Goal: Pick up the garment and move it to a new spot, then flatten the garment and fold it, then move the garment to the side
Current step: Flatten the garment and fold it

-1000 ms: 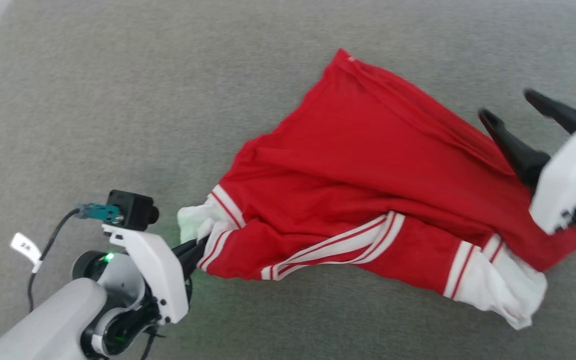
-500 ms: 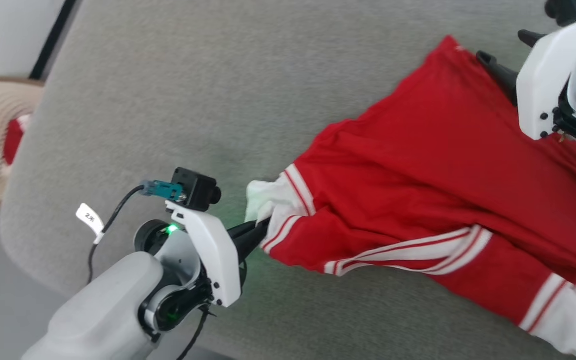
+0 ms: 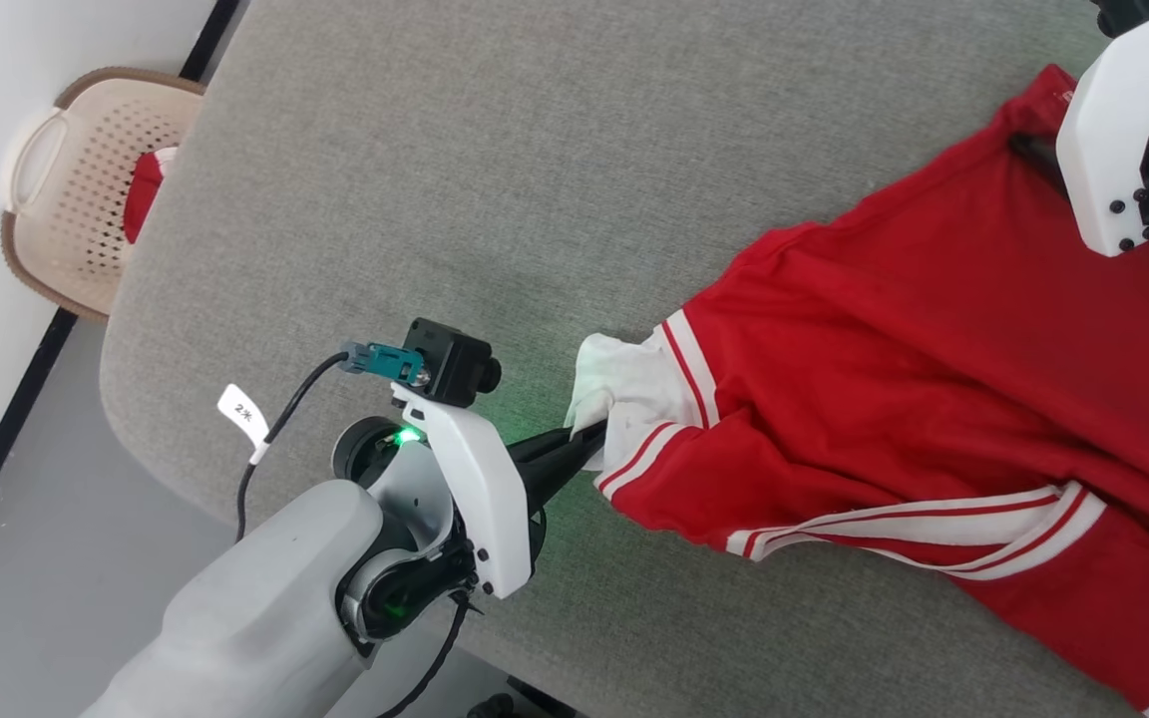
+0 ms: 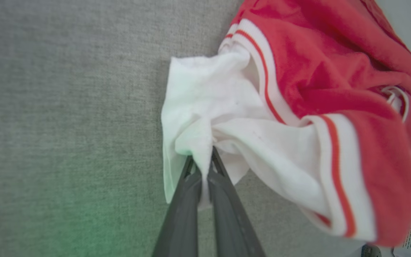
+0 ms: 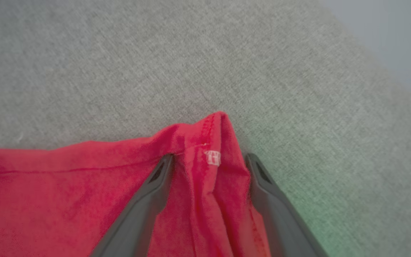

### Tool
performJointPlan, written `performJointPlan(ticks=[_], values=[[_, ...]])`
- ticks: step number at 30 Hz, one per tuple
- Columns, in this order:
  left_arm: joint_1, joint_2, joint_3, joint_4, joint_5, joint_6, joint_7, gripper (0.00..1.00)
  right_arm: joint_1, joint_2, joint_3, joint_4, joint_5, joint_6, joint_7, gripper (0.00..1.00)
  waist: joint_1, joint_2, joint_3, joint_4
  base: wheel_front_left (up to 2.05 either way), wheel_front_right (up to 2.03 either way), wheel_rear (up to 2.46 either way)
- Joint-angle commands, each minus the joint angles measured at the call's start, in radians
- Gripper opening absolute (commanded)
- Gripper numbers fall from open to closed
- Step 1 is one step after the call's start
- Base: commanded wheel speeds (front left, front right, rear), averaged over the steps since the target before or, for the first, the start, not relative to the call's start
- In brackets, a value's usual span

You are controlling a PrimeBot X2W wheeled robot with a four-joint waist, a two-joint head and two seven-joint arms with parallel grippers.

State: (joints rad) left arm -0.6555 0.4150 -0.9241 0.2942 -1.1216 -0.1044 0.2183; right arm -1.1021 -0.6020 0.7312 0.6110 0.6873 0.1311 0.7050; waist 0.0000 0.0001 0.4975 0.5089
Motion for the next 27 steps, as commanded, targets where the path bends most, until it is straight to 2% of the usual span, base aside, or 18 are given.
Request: performJointPlan(ticks=[1, 7, 8, 9, 12, 16, 23, 24, 25, 27], values=[[-0.014, -0.004, -0.004, 0.009, -0.005, -0.005, -0.007, 0.00, 0.065, 0.005, 0.075, 0.046, 0.015, -0.001, 0.038, 1.00, 0.0000, -0.0001, 0.008, 0.009, 0.00, 0.00, 0.00], [-0.025, -0.017, -0.010, 0.041, -0.017, -0.016, -0.014, 0.00, 0.060, -0.043, 0.287, 0.050, 0.121, 0.005, 0.180, 1.00, 0.0000, -0.0001, 0.010, 0.012, 0.00, 0.00, 0.00], [-0.027, -0.017, -0.011, 0.045, -0.018, -0.015, -0.015, 0.00, 0.055, -0.055, 0.311, 0.050, 0.143, 0.006, 0.204, 0.61, 0.0000, -0.0001, 0.009, 0.012, 0.00, 0.00, 0.00], [-0.027, -0.017, -0.012, 0.049, -0.020, -0.015, -0.015, 0.00, 0.044, -0.069, 0.333, 0.048, 0.156, 0.006, 0.222, 0.00, 0.0000, -0.0001, 0.007, 0.010, 0.00, 0.00, 0.00], [-0.036, -0.014, -0.009, 0.063, -0.031, -0.019, -0.015, 0.00, -0.009, -0.100, 0.349, 0.051, 0.192, 0.003, 0.202, 0.00, 0.0000, -0.0001, 0.004, 0.002, 0.00, 0.00, 0.00], [-0.060, 0.013, 0.011, 0.080, -0.035, -0.020, -0.014, 0.00, -0.076, -0.101, 0.333, 0.065, 0.223, -0.003, 0.138, 0.00, 0.0000, -0.0001, -0.014, -0.022, 0.00, 0.00, 0.00], [-0.161, 0.117, 0.059, 0.068, -0.011, 0.009, 0.039, 0.00, -0.153, -0.102, 0.332, -0.017, 0.268, -0.003, 0.010, 0.00, 0.0000, -0.0001, -0.071, -0.097, 0.00, 0.00, 0.00], [-0.161, 0.117, 0.059, 0.068, -0.011, 0.009, 0.039, 0.00, -0.153, -0.102, 0.332, -0.017, 0.268, -0.003, 0.010, 0.00, 0.0000, -0.0001, -0.071, -0.097, 0.00, 0.00, 0.00], [-0.198, 0.152, 0.070, 0.054, -0.010, 0.027, 0.068, 0.00, -0.165, -0.111, 0.338, -0.044, 0.275, -0.002, -0.032, 0.00, 0.0000, -0.0001, -0.090, -0.124, 0.00, 0.00, 0.00], [-0.216, 0.170, 0.074, 0.047, -0.002, 0.036, 0.084, 0.00, -0.168, -0.121, 0.338, -0.050, 0.280, -0.003, -0.050, 0.00, 0.0000, -0.0001, -0.099, -0.137, 0.00, 0.00, 0.00]])
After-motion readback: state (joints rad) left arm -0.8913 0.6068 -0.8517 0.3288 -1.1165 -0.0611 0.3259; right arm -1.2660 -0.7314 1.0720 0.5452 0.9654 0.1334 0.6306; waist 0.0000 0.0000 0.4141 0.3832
